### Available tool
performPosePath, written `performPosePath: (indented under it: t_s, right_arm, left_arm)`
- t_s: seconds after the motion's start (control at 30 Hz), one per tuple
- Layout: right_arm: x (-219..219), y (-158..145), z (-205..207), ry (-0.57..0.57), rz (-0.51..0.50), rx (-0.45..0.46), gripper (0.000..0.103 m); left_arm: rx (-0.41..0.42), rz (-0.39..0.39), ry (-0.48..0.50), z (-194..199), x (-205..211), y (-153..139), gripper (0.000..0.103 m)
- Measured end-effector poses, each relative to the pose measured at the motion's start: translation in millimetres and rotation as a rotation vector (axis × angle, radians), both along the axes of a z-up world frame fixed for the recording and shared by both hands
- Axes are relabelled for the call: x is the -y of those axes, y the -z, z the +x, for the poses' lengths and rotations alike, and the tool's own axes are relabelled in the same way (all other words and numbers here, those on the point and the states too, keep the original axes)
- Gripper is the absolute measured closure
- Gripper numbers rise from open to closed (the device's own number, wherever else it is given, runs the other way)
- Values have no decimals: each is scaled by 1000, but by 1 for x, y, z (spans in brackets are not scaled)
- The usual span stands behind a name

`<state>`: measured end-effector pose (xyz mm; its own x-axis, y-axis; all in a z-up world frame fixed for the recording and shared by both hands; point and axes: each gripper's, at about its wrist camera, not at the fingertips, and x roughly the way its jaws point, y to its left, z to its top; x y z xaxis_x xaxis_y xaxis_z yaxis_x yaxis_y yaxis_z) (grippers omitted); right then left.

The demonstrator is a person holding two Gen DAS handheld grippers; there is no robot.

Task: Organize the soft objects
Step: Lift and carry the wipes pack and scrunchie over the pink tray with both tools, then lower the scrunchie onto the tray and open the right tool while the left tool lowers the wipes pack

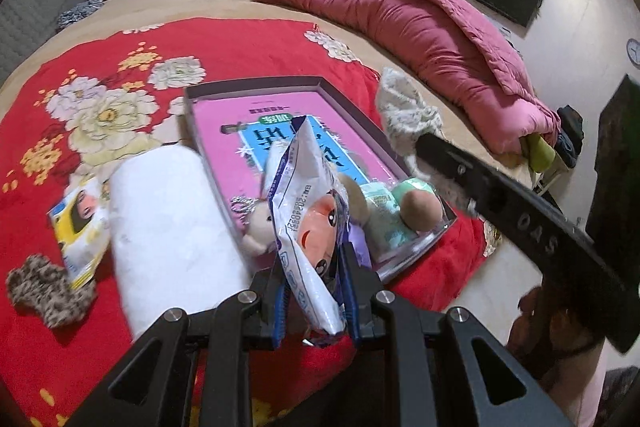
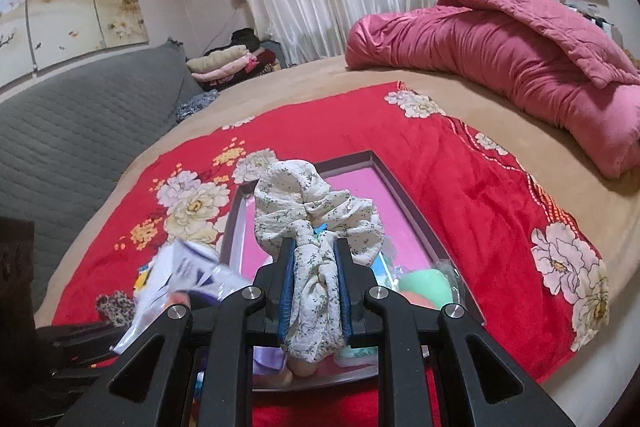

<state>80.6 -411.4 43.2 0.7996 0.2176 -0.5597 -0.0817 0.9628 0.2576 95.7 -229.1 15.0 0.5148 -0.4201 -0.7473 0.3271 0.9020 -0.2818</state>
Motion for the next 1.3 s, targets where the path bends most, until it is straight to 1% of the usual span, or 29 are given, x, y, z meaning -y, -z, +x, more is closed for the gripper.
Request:
performPosePath:
  t_s: [0.2, 0.27, 0.47, 0.9, 1.07, 1.1, 1.2, 1.3]
  right_arm:
    - [1, 12, 6, 2, -13, -27, 83]
    - [1, 15, 7, 2, -19, -30, 83]
    - [-1, 21, 10, 4, -51, -35, 83]
    - [-11, 45, 28, -7, -95, -115, 81]
    - [-16, 49, 31, -16, -120, -118, 77]
    - [-15, 51, 32, -17, -113, -124, 75]
    - [-14, 53, 32, -17, -106, -131, 74]
    - [-15, 49, 30, -6, -125, -112, 72]
  left_arm:
    - [-29, -15, 0, 22, 9, 8, 80]
    - [-49, -35, -7, 30, 8, 12, 80]
    - [-76, -57, -15, 47, 9, 20, 80]
    - [-90, -58, -2, 52, 12, 26, 80]
    - [-88, -57, 0, 51, 12, 26, 80]
    - [-89, -60, -1, 51, 11, 26, 80]
    - [-87, -57, -1, 51, 11, 26, 80]
    - [-89, -58, 1, 51, 10, 26, 80]
